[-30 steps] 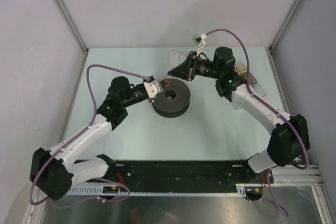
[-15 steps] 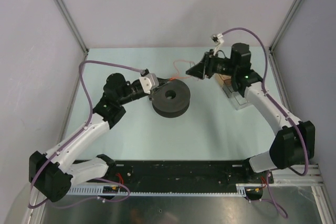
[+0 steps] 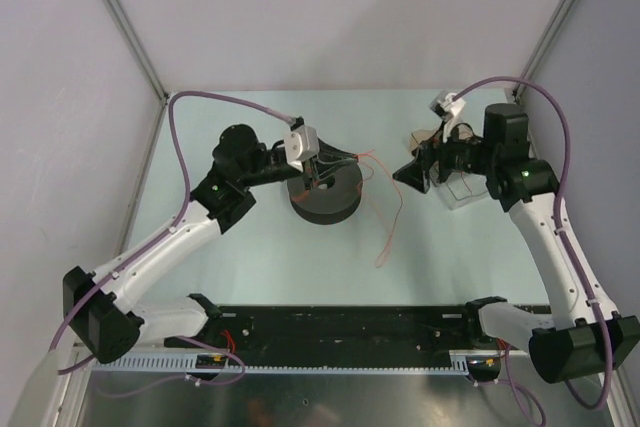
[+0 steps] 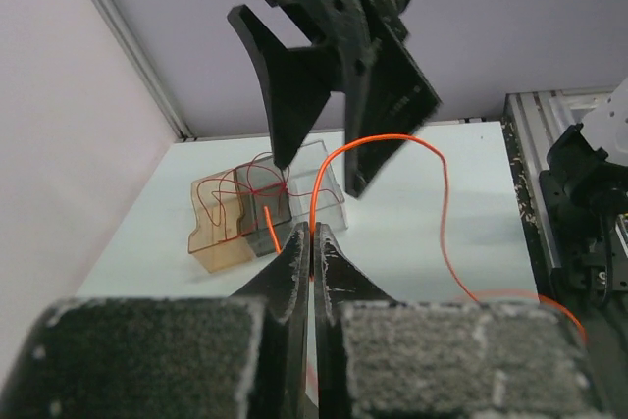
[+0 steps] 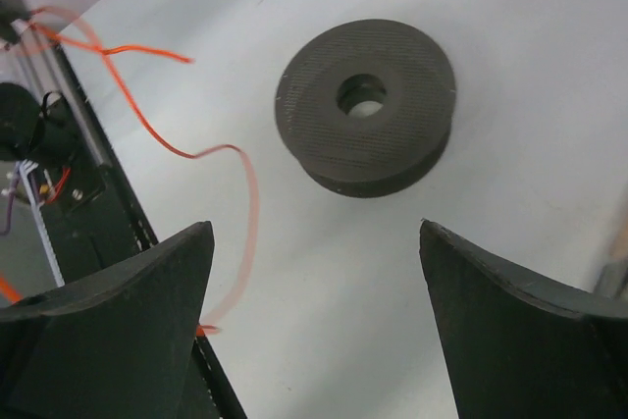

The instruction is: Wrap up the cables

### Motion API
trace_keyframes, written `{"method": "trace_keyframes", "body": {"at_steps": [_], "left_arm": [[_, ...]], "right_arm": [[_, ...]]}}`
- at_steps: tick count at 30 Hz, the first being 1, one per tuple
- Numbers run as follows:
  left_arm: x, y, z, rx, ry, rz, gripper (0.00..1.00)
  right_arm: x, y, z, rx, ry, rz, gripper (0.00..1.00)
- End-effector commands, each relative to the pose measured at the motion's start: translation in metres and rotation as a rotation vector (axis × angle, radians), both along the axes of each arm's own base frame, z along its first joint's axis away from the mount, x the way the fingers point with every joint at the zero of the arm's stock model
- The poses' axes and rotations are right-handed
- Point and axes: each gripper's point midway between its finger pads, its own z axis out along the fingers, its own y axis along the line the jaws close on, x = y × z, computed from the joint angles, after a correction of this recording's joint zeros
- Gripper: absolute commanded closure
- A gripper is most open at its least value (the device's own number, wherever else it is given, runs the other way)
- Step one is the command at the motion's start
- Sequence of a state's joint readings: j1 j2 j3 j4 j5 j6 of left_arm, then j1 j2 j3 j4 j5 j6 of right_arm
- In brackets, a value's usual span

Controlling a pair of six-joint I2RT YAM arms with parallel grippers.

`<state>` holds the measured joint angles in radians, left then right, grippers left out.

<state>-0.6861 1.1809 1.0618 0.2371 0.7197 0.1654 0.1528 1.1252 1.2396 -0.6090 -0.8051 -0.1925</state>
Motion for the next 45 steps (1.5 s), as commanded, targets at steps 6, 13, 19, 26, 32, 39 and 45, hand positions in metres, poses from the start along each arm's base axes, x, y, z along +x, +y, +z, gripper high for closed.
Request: {"method": "trace_keyframes", "body": {"at_steps": [6, 13, 19, 26, 32, 39, 45], "left_arm": [[-0.028, -0.001, 0.046, -0.061, -0.052, -0.129, 1.00], [-0.023, 0.000, 0.048, -0.064, -0.055, -0.101, 1.00], [-0.024, 0.007, 0.051, -0.061, -0.064, -0.072, 1.00], [-0.030, 0.023, 0.053, -0.043, -0.061, -0.048, 1.00], [-0.038, 0.038, 0.059, -0.042, -0.036, -0.048, 1.00], [-0.036, 0.053, 0.086, -0.101, 0.009, 0.011, 1.00], [-0.015, 0.090, 0.158, -0.269, -0.002, 0.197, 1.00]], "right_arm": [[0.004, 0.043, 0.027, 0.014, -0.188, 0.113, 0.09], [0.002, 0.093, 0.022, 0.055, -0.211, 0.260, 0.10], [0.020, 0.096, 0.017, 0.029, -0.235, 0.199, 0.59], [0.051, 0.051, -0.037, -0.061, -0.064, 0.022, 0.99], [0.036, 0.011, -0.122, -0.209, 0.141, 0.010, 1.00], [-0.024, -0.041, -0.217, -0.494, 0.346, 0.110, 1.00], [-0.042, -0.075, -0.246, -0.587, 0.407, 0.093, 1.00]]}}
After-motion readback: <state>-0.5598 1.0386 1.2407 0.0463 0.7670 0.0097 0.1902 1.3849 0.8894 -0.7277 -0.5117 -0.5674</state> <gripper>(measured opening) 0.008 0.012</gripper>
